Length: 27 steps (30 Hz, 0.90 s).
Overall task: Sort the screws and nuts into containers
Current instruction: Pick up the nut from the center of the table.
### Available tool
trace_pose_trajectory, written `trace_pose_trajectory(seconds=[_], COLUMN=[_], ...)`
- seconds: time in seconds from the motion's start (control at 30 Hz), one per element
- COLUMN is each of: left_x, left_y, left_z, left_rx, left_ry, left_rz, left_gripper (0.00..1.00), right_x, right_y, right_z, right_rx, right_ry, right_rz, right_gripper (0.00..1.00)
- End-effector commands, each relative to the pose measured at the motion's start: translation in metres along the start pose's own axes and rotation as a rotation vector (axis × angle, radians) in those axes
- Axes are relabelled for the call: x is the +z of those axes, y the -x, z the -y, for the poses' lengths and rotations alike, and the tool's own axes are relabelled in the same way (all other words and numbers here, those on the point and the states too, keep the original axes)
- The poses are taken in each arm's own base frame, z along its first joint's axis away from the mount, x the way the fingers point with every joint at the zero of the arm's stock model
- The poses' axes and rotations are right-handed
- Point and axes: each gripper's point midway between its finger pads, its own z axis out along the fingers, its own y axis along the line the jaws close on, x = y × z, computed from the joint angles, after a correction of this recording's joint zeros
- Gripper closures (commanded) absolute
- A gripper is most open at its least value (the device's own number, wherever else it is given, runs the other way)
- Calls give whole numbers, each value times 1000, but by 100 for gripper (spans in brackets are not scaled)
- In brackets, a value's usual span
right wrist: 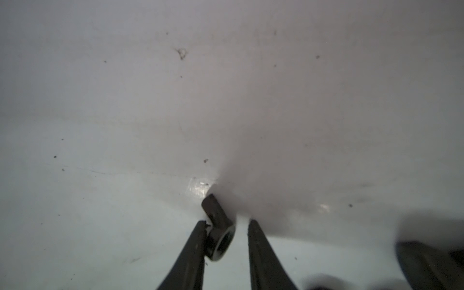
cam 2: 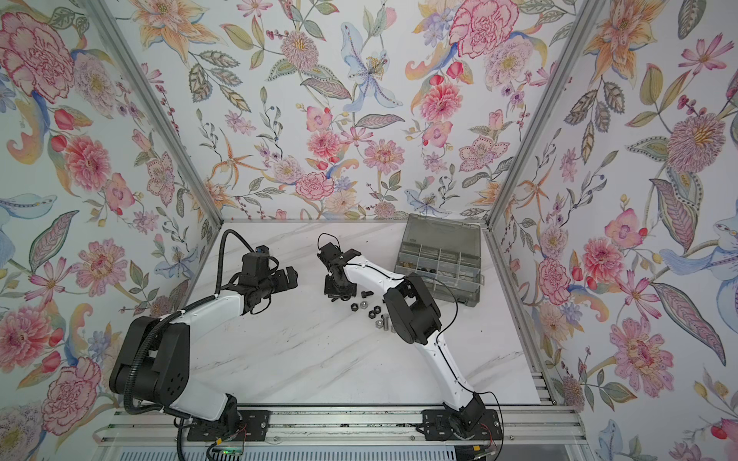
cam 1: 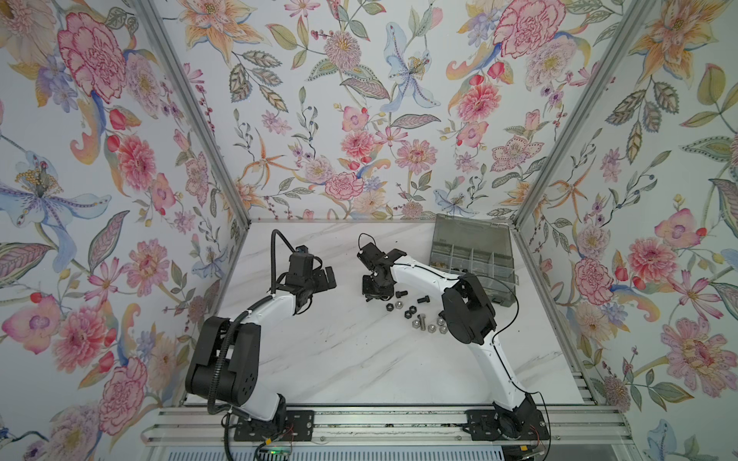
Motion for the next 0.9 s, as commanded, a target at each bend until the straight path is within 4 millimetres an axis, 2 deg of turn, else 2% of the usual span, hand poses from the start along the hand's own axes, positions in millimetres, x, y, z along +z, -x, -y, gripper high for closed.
trace_pose_trajectory(seconds=[0.0,0.37,0.67,0.87], left_x=[-1,0,1,1], left_y=[2,2,4,2], left_z=[0,1,3,3], left_rx=[13,10,2,0], left_ry=[11,5,-4,0], left_rz=[10,8,8,4], left_gripper=[1,1,1,1], right_x=[15,21,29,28], right_y=[-19,-22,-22,-21], right_z=[29,36,46,47], right_rx=[-10,-69,-170,-207], right_ry=[-109,-132,-166,-171], right_rz=[-59,-69,-79,-74], right_gripper=[71,80,83,93])
